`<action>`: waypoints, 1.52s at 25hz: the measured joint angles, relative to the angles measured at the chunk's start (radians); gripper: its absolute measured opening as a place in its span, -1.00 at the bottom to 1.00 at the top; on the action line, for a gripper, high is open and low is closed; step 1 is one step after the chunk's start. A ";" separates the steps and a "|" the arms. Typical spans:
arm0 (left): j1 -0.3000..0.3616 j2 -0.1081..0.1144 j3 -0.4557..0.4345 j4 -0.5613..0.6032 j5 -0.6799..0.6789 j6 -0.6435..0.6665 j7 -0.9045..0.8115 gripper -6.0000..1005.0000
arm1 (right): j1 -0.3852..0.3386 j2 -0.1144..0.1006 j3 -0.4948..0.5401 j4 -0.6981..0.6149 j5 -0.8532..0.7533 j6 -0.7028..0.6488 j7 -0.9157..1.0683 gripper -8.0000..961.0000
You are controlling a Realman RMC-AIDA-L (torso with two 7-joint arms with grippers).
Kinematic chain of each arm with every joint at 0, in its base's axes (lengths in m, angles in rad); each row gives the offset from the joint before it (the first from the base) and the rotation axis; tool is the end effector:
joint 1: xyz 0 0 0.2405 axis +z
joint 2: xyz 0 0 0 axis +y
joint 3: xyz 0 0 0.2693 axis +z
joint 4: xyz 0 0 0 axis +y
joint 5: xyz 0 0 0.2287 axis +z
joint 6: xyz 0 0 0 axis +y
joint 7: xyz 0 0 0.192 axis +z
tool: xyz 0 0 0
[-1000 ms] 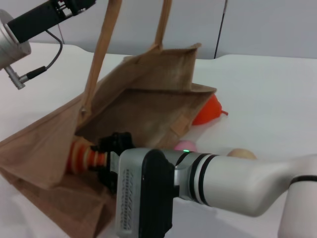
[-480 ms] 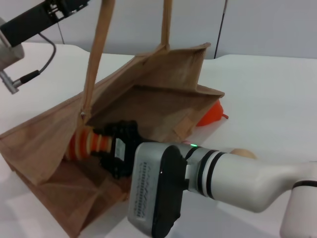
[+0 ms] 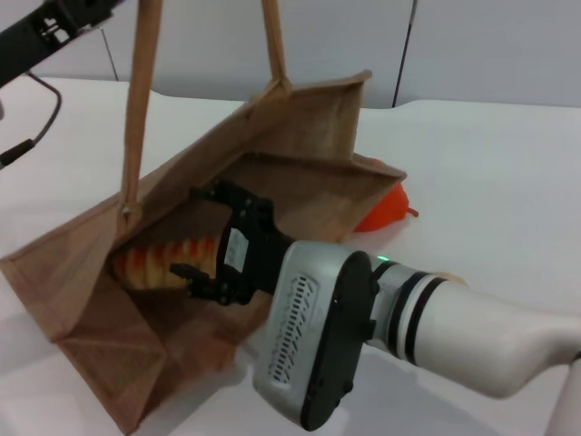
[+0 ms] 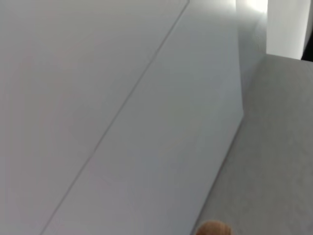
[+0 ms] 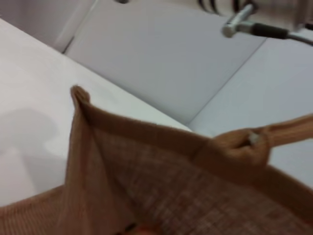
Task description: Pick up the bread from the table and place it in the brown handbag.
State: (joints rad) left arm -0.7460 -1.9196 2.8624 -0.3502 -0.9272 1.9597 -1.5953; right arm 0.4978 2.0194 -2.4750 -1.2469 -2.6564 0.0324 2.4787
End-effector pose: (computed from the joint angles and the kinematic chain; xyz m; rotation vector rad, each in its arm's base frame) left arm -0.2093 0.3970 0.0806 -2.2927 -0.8191 -1.6869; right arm 0.0765 0.3260 -0.2141 -2.4631 -0.5288 0.3198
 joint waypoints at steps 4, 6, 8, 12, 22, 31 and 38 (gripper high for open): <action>0.013 0.004 0.000 0.000 -0.008 -0.001 0.000 -0.58 | -0.046 -0.002 0.021 -0.035 0.000 -0.003 -0.043 0.71; 0.018 0.004 0.000 -0.002 -0.013 -0.002 0.002 -0.58 | -0.069 -0.004 0.040 -0.048 -0.001 -0.002 -0.049 0.78; 0.025 0.004 -0.001 -0.005 -0.016 -0.005 0.007 -0.58 | -0.094 -0.004 0.066 -0.061 0.000 0.001 -0.050 0.84; 0.048 0.002 -0.011 -0.009 -0.030 -0.018 0.036 -0.57 | -0.175 -0.007 0.163 -0.080 0.001 0.022 -0.051 0.88; 0.106 -0.045 -0.012 -0.010 -0.121 -0.208 0.168 -0.56 | -0.336 -0.006 0.249 -0.015 0.018 0.417 -0.040 0.88; 0.099 -0.113 -0.014 0.034 -0.154 -0.505 0.403 -0.09 | -0.293 0.003 0.059 0.369 0.260 1.225 -0.030 0.87; 0.145 -0.120 -0.014 0.274 -0.371 -0.659 0.890 0.33 | -0.207 0.004 -0.042 0.565 0.480 1.402 0.208 0.87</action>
State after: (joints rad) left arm -0.6005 -2.0395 2.8481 -0.0761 -1.2986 1.3010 -0.7049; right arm 0.2904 2.0231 -2.5169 -0.6817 -2.1759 1.4341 2.6866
